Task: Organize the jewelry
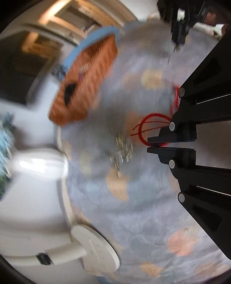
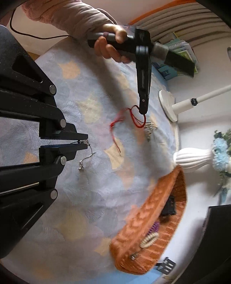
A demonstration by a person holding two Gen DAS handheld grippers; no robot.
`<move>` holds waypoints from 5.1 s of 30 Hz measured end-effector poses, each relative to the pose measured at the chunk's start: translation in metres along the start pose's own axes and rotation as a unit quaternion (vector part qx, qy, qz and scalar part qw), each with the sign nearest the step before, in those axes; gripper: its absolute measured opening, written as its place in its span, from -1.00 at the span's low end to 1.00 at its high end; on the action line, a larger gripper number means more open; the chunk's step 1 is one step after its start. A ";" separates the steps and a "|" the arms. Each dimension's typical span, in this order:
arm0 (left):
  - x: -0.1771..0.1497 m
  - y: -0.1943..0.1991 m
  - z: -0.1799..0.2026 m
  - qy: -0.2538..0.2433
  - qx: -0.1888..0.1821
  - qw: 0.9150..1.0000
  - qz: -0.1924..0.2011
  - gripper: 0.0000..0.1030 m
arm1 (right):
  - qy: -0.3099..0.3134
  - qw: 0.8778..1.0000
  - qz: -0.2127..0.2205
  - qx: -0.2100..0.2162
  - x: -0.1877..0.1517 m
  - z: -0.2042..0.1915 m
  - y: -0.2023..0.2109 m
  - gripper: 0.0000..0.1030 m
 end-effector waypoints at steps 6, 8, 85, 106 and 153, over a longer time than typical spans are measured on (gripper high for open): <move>0.022 0.062 0.043 -0.032 -0.064 0.995 0.070 -0.93 | 0.018 0.999 0.048 0.004 0.010 -0.001 0.035 -0.91; 0.031 0.075 0.059 -0.049 -0.073 0.992 0.087 -0.93 | 0.016 0.998 0.057 0.003 0.012 0.002 0.042 -0.91; 0.205 -0.111 0.162 -0.050 -0.032 0.997 0.049 -0.19 | -0.131 0.986 0.062 -0.082 0.120 0.244 0.023 -0.85; 0.080 0.067 -0.006 0.065 0.030 0.991 0.109 -0.18 | -0.029 0.998 0.039 -0.033 0.103 0.061 0.013 -0.31; 0.048 -0.066 -0.022 0.093 0.033 0.995 -0.019 -0.82 | 0.021 0.998 -0.059 0.008 0.113 -0.012 -0.132 -0.31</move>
Point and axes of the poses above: each gripper's, at about its wrist camera, not at the fingertips, and y roughly against the way its jaws point, z to its right, x to its top, the point moved 2 cm from there along -y, roughly the way its jaws point, and after that the axes turned 1 degree about x, right-handed, at the moved point
